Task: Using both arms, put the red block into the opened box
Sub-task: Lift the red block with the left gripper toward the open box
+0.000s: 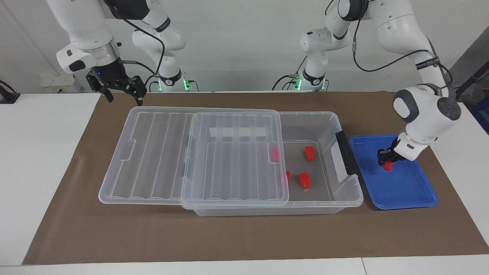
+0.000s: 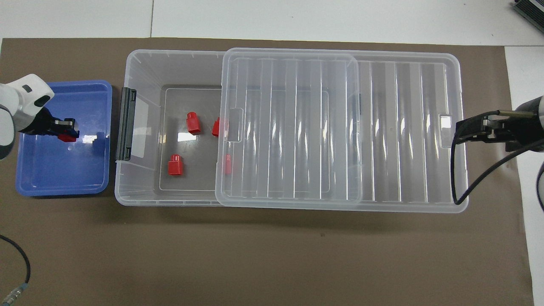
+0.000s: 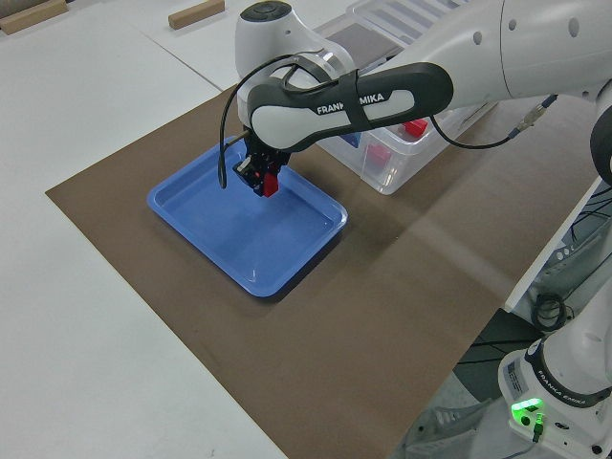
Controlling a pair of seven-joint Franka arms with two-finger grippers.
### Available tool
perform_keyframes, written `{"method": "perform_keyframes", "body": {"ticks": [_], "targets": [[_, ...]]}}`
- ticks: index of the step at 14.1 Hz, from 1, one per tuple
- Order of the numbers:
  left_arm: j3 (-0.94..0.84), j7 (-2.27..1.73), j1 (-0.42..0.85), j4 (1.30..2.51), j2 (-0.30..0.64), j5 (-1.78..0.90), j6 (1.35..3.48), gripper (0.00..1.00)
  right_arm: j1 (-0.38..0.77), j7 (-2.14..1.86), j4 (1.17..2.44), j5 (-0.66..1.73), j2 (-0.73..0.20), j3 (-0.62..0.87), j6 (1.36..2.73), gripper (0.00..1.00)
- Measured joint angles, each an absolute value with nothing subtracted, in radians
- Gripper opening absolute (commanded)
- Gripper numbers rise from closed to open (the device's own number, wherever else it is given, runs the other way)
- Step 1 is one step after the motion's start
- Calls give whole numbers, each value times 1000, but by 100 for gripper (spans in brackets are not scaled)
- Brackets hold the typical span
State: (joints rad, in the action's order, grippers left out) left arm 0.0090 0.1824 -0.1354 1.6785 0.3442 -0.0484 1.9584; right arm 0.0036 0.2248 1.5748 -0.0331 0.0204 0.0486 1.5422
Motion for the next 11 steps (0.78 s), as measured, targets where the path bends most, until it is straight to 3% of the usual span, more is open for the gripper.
{"method": "perform_keyframes", "body": {"ticks": [4, 11], "targets": [[-29, -25, -101, 1516, 293, -101, 1716, 4, 4, 225, 1575, -33, 20, 47, 1530, 100], [-79, -637, 214, 1477, 267, -55, 1699, 5, -3, 190, 1575, -33, 20, 42, 1529, 100]]}}
